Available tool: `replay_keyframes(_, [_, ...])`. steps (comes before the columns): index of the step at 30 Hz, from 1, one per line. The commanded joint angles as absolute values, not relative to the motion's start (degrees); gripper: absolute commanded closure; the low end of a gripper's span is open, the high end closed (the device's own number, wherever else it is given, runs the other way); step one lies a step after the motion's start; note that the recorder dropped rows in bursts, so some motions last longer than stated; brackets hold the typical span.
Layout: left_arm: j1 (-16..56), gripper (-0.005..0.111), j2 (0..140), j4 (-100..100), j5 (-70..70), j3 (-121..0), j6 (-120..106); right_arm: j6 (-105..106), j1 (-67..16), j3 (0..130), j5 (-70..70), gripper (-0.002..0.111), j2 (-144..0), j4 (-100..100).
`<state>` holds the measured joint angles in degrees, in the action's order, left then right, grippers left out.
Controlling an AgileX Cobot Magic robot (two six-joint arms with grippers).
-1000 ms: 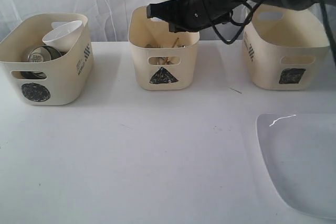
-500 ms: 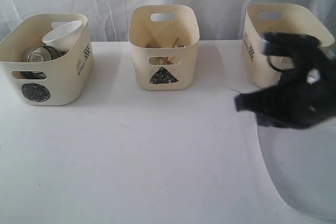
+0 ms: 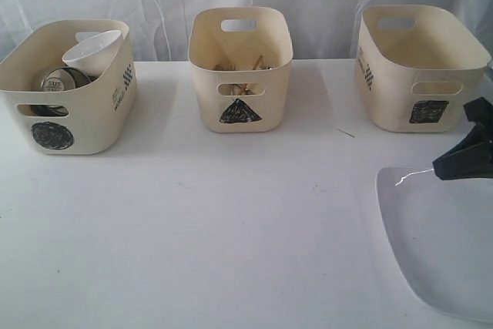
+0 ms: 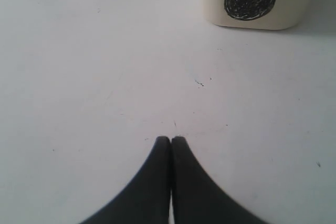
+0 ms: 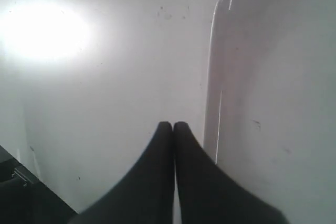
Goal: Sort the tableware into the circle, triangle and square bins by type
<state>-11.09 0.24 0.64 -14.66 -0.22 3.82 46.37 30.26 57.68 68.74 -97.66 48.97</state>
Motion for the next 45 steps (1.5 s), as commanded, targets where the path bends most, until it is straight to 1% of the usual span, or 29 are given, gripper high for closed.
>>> replay_keyframes(1, [-10.7, 0.107, 0.0, 0.5, -14.5, 0.0, 4.0, 47.8, 30.7, 58.2, 68.0, 0.100, -98.3, 49.0])
replay_keyframes(4, [-10.7, 0.107, 0.0, 0.5, -14.5, 0.0, 4.0, 47.7, 30.7, 58.2, 70.0, 0.083, -98.3, 49.2])
replay_keyframes(6, [-10.7, 0.107, 0.0, 0.5, -14.5, 0.0, 4.0, 47.0, 30.7, 58.2, 70.0, 0.075, -98.6, 49.7])
replay_keyframes(8, [-10.7, 0.107, 0.0, 0.5, -14.5, 0.0, 4.0, 45.6, 30.7, 58.2, 70.0, 0.071, -98.9, 51.4])
replay_keyframes(13, [-10.7, 0.107, 0.0, 0.5, -14.5, 0.0, 4.0, 40.9, 31.6, 57.3, 70.0, 0.073, -98.7, 54.6])
replay_keyframes(16, [-10.7, 0.107, 0.0, 0.5, -14.5, 0.0, 4.0, 35.9, 35.7, 56.3, 70.0, 0.073, -96.7, 52.6])
replay_keyframes(21, [-10.7, 0.107, 0.0, 0.5, -14.5, 0.0, 4.0, 21.8, 46.1, 55.9, 70.0, 0.073, -91.7, 35.6])
replay_keyframes(24, [-10.7, 0.107, 0.0, 0.5, -14.5, 0.0, 4.0, 16.6, 49.8, 54.8, 70.0, 0.073, -88.6, 27.4])
replay_keyframes(30, [-10.7, 0.107, 0.0, 0.5, -14.5, 0.0, 4.0, 16.3, 50.3, 49.2, 69.3, 0.073, -85.8, 18.2])
replay_keyframes(36, [-10.7, 0.107, 0.0, 0.5, -14.5, 0.0, 4.0, 16.3, 50.3, 48.0, 62.1, 0.073, -87.0, 15.8])
replay_keyframes(41, [-10.7, 0.107, 0.0, 0.5, -14.5, 0.0, 4.0, 13.0, 50.3, 48.0, 60.9, 0.073, -91.9, 16.2])
replay_keyframes(45, [-10.7, 0.107, 0.0, 0.5, -14.5, 0.0, 4.0, 12.9, 50.3, 48.0, 59.9, 0.073, -97.8, 20.2])
